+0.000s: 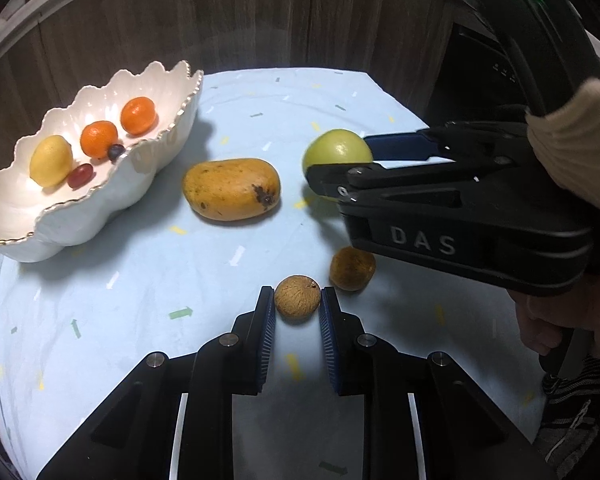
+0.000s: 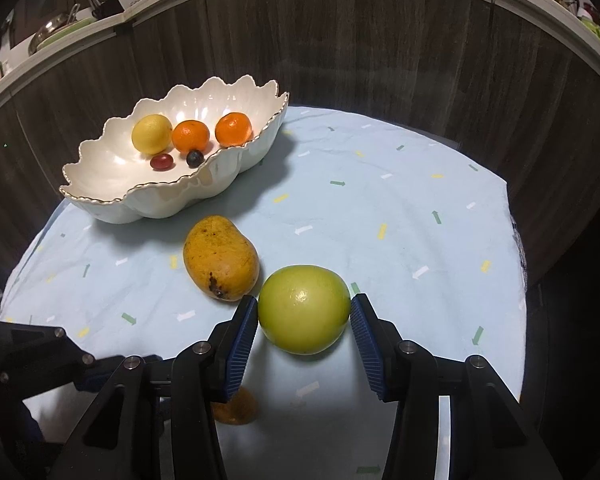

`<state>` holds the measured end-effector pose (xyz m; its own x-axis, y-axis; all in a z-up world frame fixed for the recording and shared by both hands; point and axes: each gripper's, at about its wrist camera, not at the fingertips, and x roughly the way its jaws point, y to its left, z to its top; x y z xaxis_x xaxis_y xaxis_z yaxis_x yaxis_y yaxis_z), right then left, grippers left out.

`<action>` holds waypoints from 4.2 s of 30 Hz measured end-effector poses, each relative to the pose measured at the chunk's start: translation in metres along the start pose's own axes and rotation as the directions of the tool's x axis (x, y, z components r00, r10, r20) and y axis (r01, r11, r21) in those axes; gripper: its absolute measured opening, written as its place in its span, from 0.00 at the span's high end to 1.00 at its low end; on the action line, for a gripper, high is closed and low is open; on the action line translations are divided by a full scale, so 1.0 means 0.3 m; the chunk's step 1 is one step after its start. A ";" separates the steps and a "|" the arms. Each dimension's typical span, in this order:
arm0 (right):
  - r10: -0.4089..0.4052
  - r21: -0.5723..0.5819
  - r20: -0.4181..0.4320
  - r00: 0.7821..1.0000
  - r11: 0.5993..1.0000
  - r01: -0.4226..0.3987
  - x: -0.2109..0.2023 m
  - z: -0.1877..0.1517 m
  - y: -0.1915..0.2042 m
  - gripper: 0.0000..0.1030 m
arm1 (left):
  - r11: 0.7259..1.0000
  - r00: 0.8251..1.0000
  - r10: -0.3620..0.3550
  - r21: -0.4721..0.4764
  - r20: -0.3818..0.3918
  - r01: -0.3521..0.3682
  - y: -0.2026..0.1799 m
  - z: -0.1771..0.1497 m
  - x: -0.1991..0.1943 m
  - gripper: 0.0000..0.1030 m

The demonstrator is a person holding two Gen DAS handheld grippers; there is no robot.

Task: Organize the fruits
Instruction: 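Close the left gripper on the longan while the right gripper closes on the green apple, then carry the longan over the bowl with the left tool while the right tool carries the apple there, then open the left gripper to drop the longan into the bowl, then open the right gripper to drop the green apple into the bowl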

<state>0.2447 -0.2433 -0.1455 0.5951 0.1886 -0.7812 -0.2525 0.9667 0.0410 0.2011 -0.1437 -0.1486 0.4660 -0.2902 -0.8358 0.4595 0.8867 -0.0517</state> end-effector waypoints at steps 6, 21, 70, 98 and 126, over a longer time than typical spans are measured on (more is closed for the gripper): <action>-0.011 0.011 0.008 1.000 1.000 0.011 -0.045 -0.004 0.019 0.53 | 1.000 1.000 0.014 -0.011 0.025 -0.014 0.022 0.004 -0.047 0.77; -0.027 0.063 0.031 0.999 0.998 0.025 -0.145 0.010 0.092 0.53 | 0.997 0.996 0.052 -0.059 0.077 -0.048 0.106 0.018 -0.158 0.77; 0.045 -0.012 0.149 0.988 0.999 -0.043 -0.219 0.295 0.437 0.53 | 0.942 0.948 0.250 -0.276 0.195 -0.191 0.543 0.139 -0.394 0.77; 0.045 0.008 0.094 0.995 0.999 -0.046 0.008 0.397 0.414 0.53 | 0.920 0.954 0.264 -0.333 0.140 -0.205 0.693 0.214 -0.232 0.77; -0.006 0.018 0.019 1.000 1.000 0.006 0.058 0.392 0.409 0.39 | 0.905 0.955 0.277 -0.361 0.104 -0.223 0.719 0.188 -0.194 0.39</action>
<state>0.3139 -0.1012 -0.0809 0.6114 0.1856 -0.7693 -0.2347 0.9709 0.0477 0.3159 0.0441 -0.0803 0.6516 -0.0687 -0.7555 0.0386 0.9976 -0.0575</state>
